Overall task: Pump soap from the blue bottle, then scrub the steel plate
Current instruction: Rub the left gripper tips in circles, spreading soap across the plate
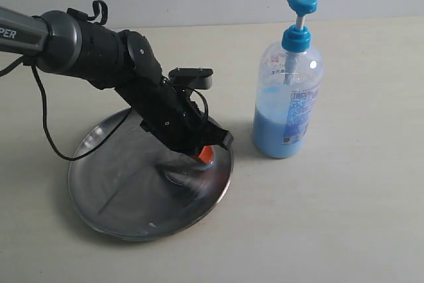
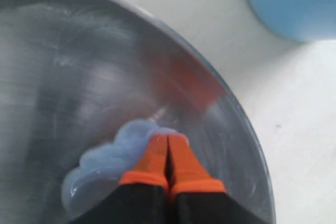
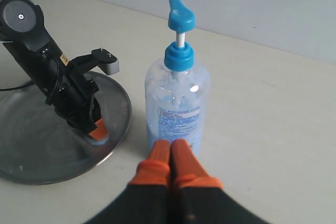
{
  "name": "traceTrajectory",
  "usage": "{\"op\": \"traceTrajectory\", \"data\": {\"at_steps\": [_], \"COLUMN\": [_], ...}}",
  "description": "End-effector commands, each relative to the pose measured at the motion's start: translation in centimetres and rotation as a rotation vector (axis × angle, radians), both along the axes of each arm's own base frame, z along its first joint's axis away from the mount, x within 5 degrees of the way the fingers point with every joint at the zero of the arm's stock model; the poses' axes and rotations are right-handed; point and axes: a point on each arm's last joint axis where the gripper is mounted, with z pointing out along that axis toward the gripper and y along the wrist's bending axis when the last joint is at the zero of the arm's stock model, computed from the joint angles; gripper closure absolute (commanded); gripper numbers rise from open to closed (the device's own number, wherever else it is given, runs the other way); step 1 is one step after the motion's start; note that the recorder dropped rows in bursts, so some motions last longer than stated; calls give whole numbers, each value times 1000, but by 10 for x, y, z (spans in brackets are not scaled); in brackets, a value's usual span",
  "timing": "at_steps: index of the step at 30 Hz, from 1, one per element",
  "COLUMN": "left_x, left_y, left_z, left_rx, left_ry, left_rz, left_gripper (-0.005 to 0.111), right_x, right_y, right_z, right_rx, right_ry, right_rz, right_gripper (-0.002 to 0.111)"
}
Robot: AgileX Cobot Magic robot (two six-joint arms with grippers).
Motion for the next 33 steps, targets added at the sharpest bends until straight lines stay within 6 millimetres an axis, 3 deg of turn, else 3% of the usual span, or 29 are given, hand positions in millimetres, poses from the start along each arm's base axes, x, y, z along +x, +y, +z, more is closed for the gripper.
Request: {"op": "traceTrajectory", "data": {"at_steps": [1, 6, 13, 19, 33], "left_x": [2, 7, 17, 11, -1], "left_y": [-1, 2, 23, 31, 20], "left_z": [-11, -10, -13, -14, -8], "left_rx": [13, 13, 76, 127, 81], "left_ry": [-16, -47, -35, 38, 125], "left_rz": [-2, 18, 30, -30, -34], "left_gripper": [107, 107, 107, 107, 107], "right_x": [-1, -1, -1, -1, -1], "right_y": [-1, -1, -1, -1, -1], "right_z": [1, 1, 1, 1, 1], "right_rx": [2, 1, 1, 1, 3], "right_ry": [-4, -2, -2, -2, -1], "right_rz": [1, 1, 1, 1, 0], "right_gripper": [108, 108, 108, 108, 108]}}
